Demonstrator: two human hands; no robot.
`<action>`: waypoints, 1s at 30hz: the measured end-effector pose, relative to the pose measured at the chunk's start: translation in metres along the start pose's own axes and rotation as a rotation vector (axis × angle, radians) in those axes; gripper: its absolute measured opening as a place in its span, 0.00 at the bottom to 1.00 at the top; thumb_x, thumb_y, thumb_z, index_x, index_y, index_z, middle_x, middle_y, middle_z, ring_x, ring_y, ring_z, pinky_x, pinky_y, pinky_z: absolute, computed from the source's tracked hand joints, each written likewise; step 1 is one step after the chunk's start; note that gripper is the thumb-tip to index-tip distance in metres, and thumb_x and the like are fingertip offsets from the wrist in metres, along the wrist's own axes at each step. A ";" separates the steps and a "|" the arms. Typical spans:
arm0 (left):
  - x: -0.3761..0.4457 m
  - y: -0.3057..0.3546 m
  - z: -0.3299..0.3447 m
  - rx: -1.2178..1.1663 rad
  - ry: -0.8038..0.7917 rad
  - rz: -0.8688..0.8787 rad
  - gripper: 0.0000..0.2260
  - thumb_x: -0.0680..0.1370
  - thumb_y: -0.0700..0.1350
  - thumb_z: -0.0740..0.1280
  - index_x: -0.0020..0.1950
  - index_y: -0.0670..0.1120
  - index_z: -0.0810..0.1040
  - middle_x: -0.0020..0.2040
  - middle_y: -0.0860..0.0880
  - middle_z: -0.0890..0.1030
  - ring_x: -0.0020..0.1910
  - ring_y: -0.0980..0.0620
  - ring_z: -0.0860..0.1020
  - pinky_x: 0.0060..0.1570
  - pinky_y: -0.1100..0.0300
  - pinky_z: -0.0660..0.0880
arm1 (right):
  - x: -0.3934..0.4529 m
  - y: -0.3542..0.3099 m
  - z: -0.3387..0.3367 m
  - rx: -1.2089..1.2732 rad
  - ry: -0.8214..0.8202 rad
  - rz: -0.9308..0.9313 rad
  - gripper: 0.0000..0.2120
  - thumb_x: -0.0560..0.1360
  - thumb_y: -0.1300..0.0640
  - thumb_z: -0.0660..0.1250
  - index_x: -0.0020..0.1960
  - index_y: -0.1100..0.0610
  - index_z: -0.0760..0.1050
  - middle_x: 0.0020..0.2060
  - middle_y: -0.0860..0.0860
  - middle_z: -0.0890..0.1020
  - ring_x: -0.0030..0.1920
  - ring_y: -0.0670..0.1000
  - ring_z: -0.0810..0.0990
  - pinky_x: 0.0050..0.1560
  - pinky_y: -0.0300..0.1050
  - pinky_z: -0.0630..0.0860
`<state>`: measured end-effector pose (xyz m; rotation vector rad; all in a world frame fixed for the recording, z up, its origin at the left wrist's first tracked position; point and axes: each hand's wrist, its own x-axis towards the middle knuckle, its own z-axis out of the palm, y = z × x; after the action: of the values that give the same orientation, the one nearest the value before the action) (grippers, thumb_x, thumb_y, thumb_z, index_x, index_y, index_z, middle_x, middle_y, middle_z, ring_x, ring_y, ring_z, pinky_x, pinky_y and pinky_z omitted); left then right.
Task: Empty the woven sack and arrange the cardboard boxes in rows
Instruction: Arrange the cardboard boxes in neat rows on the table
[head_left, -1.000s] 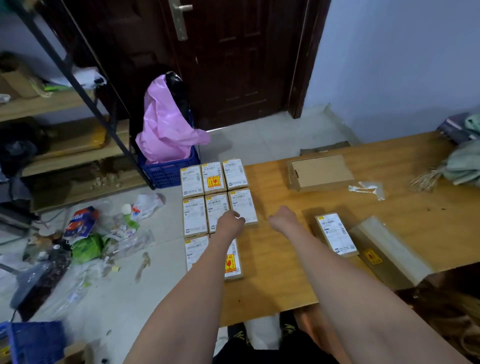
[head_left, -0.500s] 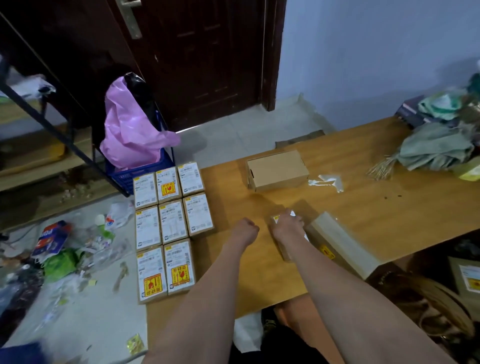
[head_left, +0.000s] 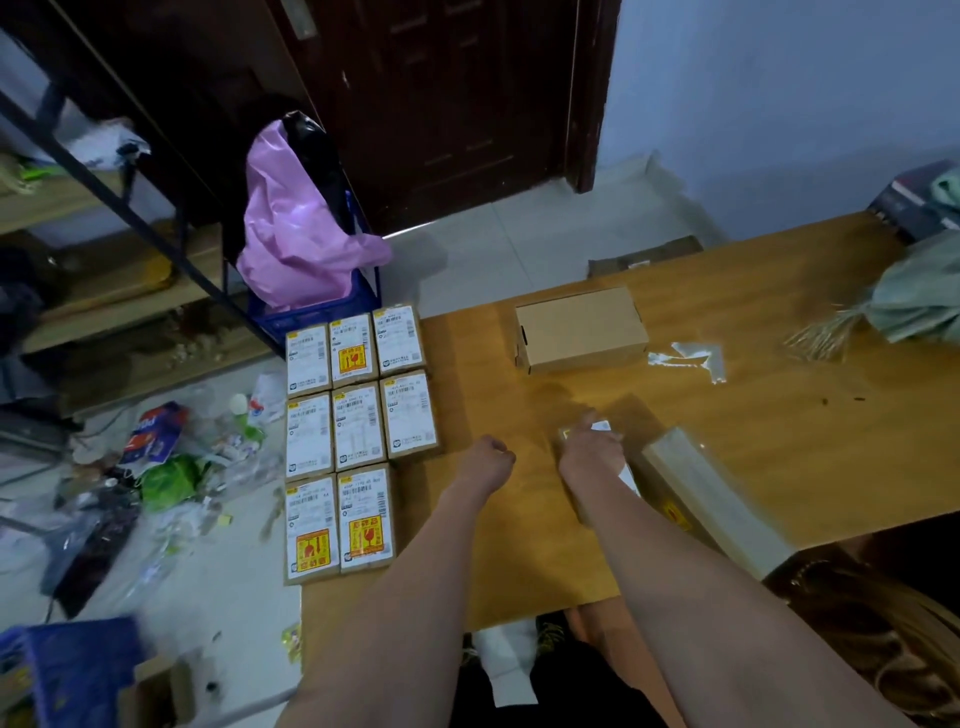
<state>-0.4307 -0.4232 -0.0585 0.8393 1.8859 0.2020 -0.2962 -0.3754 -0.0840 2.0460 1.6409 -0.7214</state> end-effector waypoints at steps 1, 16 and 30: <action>0.002 -0.002 -0.002 -0.008 -0.002 -0.004 0.15 0.81 0.48 0.61 0.66 0.45 0.72 0.57 0.38 0.80 0.51 0.39 0.79 0.40 0.55 0.70 | 0.002 0.000 0.001 0.008 0.001 0.002 0.40 0.81 0.55 0.61 0.80 0.57 0.36 0.73 0.71 0.58 0.72 0.63 0.65 0.65 0.49 0.71; 0.008 -0.026 -0.034 -0.311 -0.309 -0.031 0.36 0.73 0.50 0.75 0.77 0.55 0.61 0.69 0.47 0.73 0.64 0.46 0.74 0.55 0.51 0.77 | -0.028 -0.056 -0.023 0.302 0.037 -0.082 0.44 0.70 0.33 0.66 0.77 0.52 0.54 0.68 0.61 0.61 0.63 0.60 0.73 0.60 0.49 0.76; -0.004 -0.081 -0.100 -0.451 -0.294 0.064 0.24 0.74 0.39 0.74 0.68 0.43 0.72 0.60 0.46 0.81 0.59 0.45 0.80 0.59 0.44 0.78 | -0.057 -0.079 -0.008 0.960 -0.484 -0.231 0.16 0.75 0.54 0.73 0.61 0.55 0.77 0.56 0.52 0.84 0.56 0.54 0.82 0.62 0.58 0.76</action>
<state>-0.5527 -0.4631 -0.0478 0.5820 1.4619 0.4956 -0.3821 -0.3963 -0.0423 1.9414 1.3550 -2.2146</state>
